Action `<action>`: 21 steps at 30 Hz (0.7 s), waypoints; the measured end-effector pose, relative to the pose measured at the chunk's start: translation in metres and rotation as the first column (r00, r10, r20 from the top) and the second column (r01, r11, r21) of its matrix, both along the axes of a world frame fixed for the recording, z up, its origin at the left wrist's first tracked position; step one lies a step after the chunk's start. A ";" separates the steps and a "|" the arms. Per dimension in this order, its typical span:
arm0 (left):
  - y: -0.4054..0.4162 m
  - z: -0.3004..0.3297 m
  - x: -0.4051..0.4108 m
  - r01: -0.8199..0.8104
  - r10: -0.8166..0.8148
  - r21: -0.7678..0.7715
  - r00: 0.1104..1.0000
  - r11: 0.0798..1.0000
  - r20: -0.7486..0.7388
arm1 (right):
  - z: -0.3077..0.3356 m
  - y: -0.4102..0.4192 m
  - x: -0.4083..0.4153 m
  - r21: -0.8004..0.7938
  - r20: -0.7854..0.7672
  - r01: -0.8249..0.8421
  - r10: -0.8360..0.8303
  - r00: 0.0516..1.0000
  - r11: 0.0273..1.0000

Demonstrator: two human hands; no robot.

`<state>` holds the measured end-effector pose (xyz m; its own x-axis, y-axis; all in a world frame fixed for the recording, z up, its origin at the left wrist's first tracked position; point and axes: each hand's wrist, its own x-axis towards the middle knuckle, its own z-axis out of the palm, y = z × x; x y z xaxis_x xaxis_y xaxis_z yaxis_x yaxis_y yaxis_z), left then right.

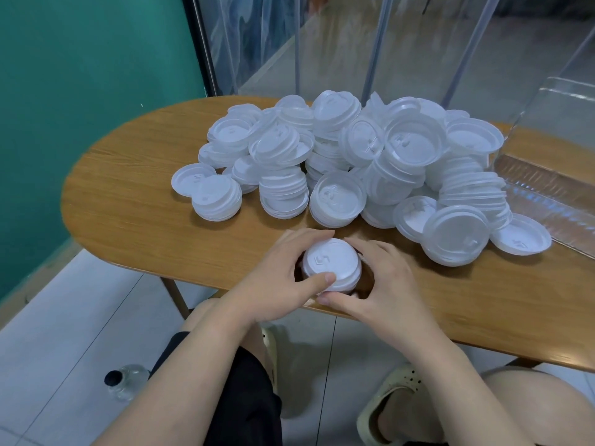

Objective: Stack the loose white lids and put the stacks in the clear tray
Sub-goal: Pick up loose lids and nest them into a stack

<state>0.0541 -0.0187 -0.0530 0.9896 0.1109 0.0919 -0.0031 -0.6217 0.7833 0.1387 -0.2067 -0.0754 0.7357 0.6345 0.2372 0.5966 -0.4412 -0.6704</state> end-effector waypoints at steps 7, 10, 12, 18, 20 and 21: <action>0.004 0.000 -0.004 -0.018 0.015 -0.050 0.998 0.999 -0.062 | 0.003 0.001 -0.002 0.003 0.000 -0.007 0.007 1.000 1.000; 0.005 0.000 -0.008 -0.036 0.029 -0.115 0.998 0.993 -0.061 | 0.003 0.002 -0.003 -0.013 0.024 -0.006 0.006 1.000 1.000; 0.008 0.000 -0.009 -0.117 0.124 -0.136 0.991 0.984 0.048 | 0.002 0.003 -0.004 -0.020 0.050 0.005 -0.004 0.999 1.000; 0.045 0.000 -0.012 -0.670 0.618 -0.054 0.647 0.740 0.447 | -0.001 0.006 -0.004 -0.054 0.047 0.038 -0.036 0.998 0.998; 0.061 -0.005 -0.006 -0.800 0.730 -0.012 0.541 0.600 0.417 | -0.001 0.010 -0.005 -0.055 0.045 0.047 -0.044 0.998 0.997; 0.068 -0.007 -0.003 -0.837 0.769 0.019 0.512 0.547 0.383 | -0.001 0.013 -0.006 -0.052 0.047 0.047 -0.044 0.998 0.998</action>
